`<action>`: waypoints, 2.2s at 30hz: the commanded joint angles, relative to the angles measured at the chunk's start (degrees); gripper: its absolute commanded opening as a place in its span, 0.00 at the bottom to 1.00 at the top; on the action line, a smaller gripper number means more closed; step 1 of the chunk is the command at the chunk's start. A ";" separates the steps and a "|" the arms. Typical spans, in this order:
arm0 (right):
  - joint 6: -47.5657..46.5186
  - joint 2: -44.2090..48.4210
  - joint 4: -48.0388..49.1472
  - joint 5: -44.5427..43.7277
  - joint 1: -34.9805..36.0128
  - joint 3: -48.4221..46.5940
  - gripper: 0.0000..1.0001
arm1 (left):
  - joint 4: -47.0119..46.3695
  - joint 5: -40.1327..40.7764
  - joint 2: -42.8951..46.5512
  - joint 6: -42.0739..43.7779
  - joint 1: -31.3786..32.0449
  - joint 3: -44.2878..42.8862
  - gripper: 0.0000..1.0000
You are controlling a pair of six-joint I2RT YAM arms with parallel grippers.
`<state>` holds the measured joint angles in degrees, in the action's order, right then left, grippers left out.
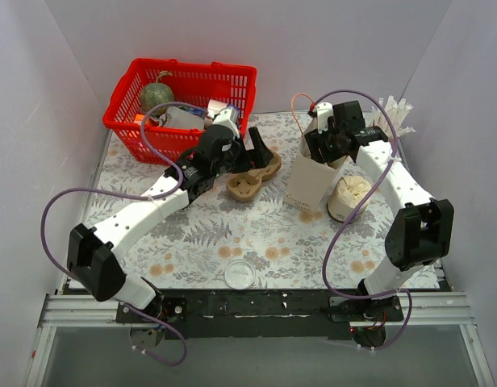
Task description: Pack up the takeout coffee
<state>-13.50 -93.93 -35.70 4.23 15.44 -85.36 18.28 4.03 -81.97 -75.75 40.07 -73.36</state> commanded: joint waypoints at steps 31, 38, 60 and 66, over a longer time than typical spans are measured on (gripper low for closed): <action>13.15 21.24 15.93 4.18 -1.47 16.72 0.67 | 8.79 8.69 -32.38 17.99 12.82 -41.16 0.18; 13.76 24.85 16.28 3.78 -1.03 19.53 0.67 | 9.14 13.20 -25.43 16.60 14.86 -34.92 0.00; 2.86 18.44 19.09 4.30 -0.85 23.92 0.66 | 8.44 3.62 -19.36 11.06 15.12 -29.64 0.00; 3.30 16.07 19.71 3.07 -0.06 25.68 0.65 | 8.44 2.04 -20.68 9.21 15.12 -30.26 0.00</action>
<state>-9.65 -76.55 -18.63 7.90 14.68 -60.60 28.88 8.75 -103.83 -64.27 55.16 -102.76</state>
